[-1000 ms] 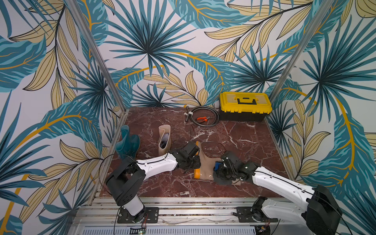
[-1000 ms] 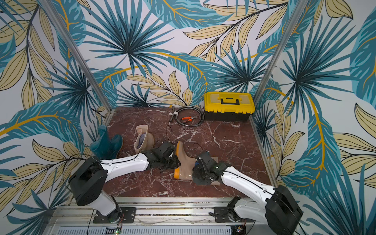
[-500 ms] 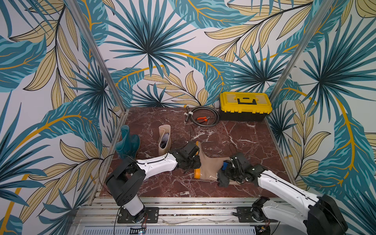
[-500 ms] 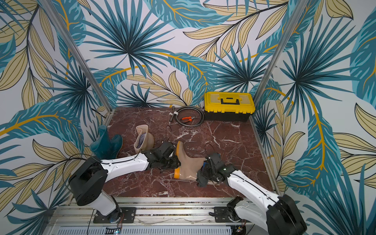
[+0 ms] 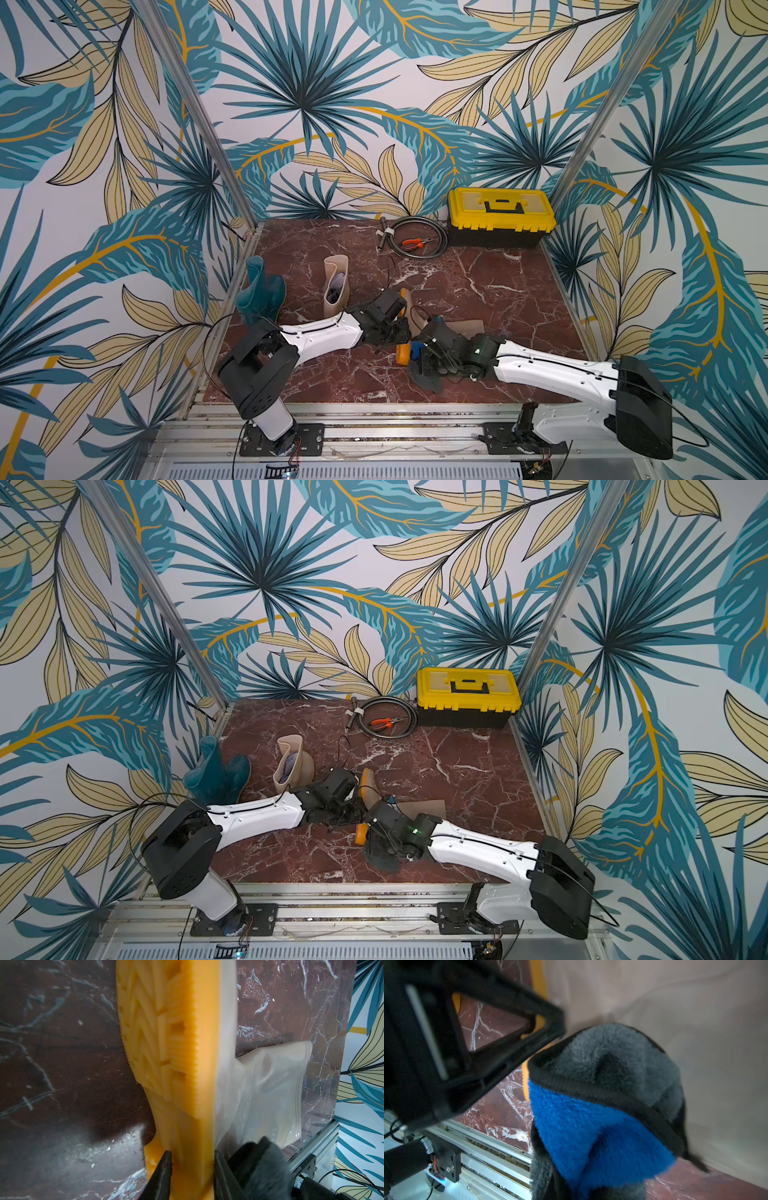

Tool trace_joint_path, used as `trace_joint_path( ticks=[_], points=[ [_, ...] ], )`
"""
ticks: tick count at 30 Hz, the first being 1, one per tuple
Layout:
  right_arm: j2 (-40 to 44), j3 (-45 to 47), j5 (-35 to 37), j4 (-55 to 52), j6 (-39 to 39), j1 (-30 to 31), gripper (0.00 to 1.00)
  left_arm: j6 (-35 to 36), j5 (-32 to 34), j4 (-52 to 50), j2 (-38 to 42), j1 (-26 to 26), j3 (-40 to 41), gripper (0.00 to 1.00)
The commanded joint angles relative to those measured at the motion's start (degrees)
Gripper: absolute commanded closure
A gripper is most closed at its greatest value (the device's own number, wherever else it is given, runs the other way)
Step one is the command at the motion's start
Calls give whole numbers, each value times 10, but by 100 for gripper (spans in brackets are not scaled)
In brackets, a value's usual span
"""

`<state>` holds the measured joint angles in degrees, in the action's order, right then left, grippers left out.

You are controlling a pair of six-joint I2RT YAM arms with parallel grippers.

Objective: Wipe the rubber boots with a cloth
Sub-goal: Wipe the dirt off the rubber boot.

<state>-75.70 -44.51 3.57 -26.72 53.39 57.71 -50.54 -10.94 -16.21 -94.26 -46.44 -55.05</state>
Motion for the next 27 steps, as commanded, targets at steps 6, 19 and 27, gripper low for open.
trace_joint_path(
  ticks=[6,19,27],
  points=[
    [123,159,12,-90,77,-155,100,-17,-40,29,-30,-9,10,68],
    [235,154,5,-69,25,-143,100,-18,-43,30,-43,-8,-3,67],
    [-8,2,21,-44,-31,12,100,-12,-49,29,-53,-9,-11,67]
  ],
)
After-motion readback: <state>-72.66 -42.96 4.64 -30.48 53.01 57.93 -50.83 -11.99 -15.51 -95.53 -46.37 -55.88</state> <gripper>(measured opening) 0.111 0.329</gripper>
